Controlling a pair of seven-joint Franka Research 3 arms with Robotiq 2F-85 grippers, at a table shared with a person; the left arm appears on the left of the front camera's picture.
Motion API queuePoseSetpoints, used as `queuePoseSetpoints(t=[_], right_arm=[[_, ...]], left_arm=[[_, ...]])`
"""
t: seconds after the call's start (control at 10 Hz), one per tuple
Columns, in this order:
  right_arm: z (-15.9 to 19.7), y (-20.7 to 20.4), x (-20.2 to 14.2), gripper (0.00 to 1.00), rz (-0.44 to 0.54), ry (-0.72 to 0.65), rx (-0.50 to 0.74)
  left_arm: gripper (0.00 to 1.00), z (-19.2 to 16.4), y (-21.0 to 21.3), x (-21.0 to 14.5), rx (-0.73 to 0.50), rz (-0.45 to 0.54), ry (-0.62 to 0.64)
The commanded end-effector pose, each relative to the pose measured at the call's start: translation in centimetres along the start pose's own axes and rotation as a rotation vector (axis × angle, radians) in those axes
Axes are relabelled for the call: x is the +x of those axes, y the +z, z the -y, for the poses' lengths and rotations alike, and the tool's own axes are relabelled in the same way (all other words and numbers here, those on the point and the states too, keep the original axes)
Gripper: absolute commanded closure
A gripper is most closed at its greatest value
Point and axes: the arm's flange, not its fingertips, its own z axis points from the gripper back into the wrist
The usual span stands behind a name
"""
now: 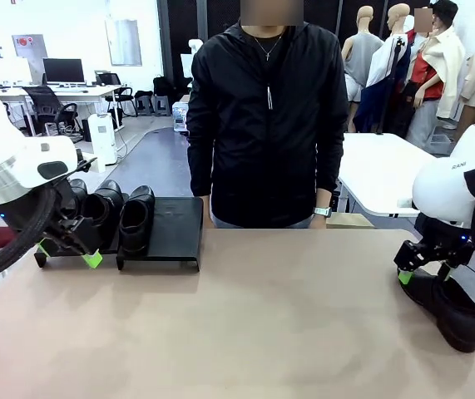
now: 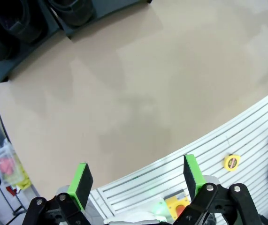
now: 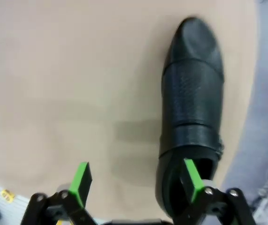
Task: Organize the shoes by placing them on the stand.
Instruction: Pick up one Shoe and place it in the middle of the table.
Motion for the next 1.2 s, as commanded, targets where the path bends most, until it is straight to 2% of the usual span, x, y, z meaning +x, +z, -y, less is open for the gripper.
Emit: queuePoseSetpoints(t=[0.0, 0.1, 0.3, 0.8, 1.1], right_arm=[[0.0, -0.1, 0.0, 0.00, -0.002, 0.006, 0.006], [0.1, 0.4, 0.8, 0.00, 0.034, -0.049, -0.122], [0.5, -0.6, 1.8, 0.00, 0.004, -0.050, -0.120], [2.2, -4.7, 2.3, 0.00, -0.091, -0.173, -0.064], [2.6, -5.4, 2.4, 0.00, -0.078, -0.199, -0.026]], left_arm=[[0.00, 0.1, 0.1, 0.0, -0.012, 0.006, 0.016], [0.00, 0.1, 0.1, 0.0, -0.012, 0.006, 0.016], [0.00, 0.1, 0.1, 0.0, -0.012, 0.006, 0.016], [0.00, 0.1, 0.1, 0.0, -0.012, 0.006, 0.016], [0.00, 0.1, 0.1, 0.0, -0.012, 0.006, 0.016]])
